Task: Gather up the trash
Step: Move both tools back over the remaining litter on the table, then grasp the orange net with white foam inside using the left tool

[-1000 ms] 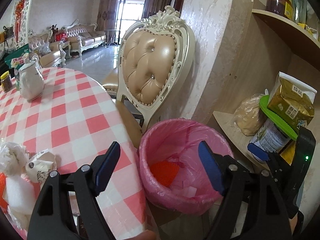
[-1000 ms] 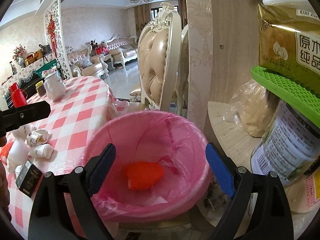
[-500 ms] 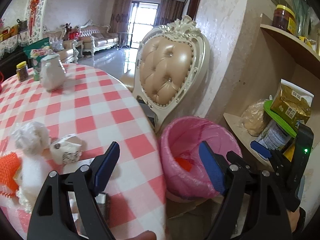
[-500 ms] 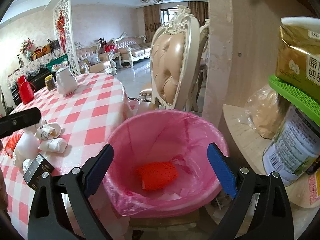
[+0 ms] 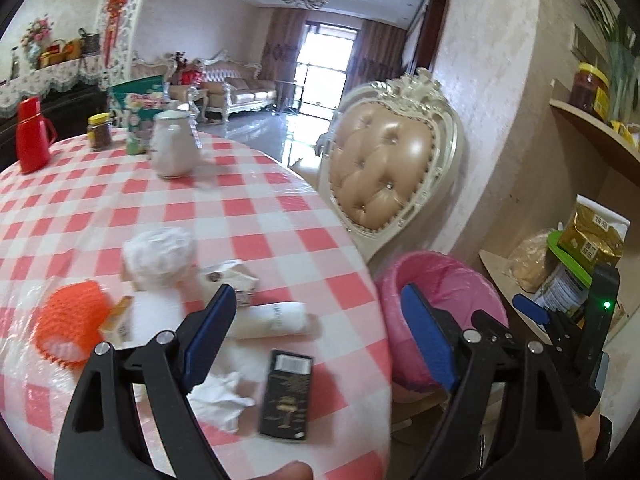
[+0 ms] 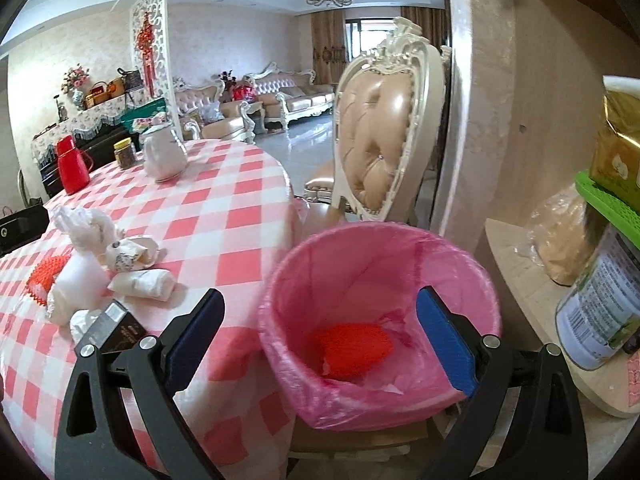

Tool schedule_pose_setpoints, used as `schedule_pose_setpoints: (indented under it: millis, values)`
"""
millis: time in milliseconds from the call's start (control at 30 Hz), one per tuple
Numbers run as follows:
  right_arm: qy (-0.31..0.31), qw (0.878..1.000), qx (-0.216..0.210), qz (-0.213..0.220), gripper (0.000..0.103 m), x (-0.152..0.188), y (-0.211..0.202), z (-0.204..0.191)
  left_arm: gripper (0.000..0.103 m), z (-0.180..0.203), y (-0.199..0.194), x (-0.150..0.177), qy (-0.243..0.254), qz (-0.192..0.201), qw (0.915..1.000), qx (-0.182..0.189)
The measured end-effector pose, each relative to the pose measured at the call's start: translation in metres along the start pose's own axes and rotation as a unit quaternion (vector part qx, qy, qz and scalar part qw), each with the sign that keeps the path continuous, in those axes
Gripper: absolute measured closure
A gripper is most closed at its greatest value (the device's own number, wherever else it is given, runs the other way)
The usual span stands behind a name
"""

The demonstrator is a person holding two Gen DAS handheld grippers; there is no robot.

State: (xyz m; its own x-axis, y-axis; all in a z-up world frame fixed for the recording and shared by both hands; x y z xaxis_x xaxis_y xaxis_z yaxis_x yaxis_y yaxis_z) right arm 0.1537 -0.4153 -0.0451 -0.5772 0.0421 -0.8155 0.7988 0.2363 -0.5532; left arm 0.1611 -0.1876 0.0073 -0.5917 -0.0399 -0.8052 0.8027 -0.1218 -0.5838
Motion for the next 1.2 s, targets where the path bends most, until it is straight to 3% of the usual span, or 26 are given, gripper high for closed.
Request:
schedule_pose_setpoints:
  millis: [533,1200]
  values:
    - [-0.029,0.999,-0.04,-0.008,0.012,0.001,0.007,-0.059,0.021,-0.098,-0.034,0.016,-0.059,0.007,0.9963,-0.063]
    - [-0.062,0.995,-0.076,-0.028,0.012,0.007,0.026,-0.123,0.021,-0.177,-0.042,0.033,-0.11,-0.002,0.9883,-0.106]
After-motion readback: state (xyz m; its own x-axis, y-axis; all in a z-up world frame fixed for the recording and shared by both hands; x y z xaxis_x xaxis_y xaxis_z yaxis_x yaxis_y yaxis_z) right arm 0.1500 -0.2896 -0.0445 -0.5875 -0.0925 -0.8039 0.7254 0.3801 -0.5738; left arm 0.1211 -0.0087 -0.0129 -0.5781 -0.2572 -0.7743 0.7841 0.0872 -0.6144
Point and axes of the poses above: each gripper's, at about its wrist camera, not at the fingertips, and y roughly the way its jaws point, z to its right, x to its underside, the point moved 7 cm from there along y, roughly the way its jaws point, and after that the axes turned 11 degrees about -x, right-handed, at the moved point
